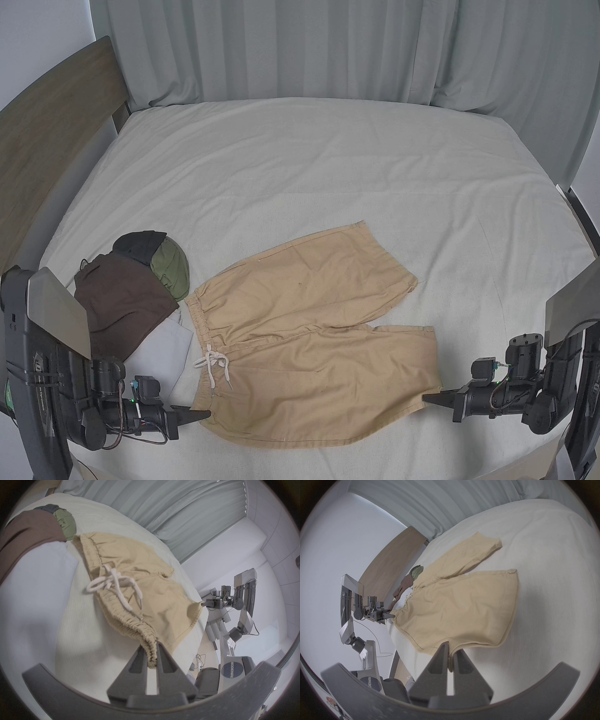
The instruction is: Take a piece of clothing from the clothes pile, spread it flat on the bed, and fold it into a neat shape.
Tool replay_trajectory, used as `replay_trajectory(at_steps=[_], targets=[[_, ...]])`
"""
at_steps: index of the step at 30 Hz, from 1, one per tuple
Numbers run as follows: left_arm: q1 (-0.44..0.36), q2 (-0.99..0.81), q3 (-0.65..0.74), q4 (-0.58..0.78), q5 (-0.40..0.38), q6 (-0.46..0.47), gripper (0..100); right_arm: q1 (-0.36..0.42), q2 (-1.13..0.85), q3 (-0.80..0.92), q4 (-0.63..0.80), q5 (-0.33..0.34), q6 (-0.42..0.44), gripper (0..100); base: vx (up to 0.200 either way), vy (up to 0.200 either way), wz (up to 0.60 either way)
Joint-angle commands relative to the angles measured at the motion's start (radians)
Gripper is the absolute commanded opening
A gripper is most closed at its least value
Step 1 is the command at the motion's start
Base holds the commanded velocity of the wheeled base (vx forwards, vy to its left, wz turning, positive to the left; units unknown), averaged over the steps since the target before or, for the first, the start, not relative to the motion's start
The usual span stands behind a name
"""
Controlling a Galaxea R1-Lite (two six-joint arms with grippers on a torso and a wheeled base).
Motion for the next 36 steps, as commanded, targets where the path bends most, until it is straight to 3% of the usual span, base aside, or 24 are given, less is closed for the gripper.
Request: replay_trajectory(at_steps=[1,24,36], targets=[[-0.007,-0.049,-0.031,-0.002,0.006,-0.027,0,0.007,-0.038,-0.01,-0.001,0.001,0.011,0,0.0,0.0,0.0],[-0.007,-0.072,-0.077,-0.002,0.011,-0.079,0,0.009,-0.09,-0.053,-0.001,-0.002,0.051,0,0.0,0.0,0.0],[-0.005,-0.084,-0.12,-0.002,0.049,-0.124,0,0.022,-0.153,-0.105,-0.001,-0.01,0.141,0,0.0,0.0,0.0]])
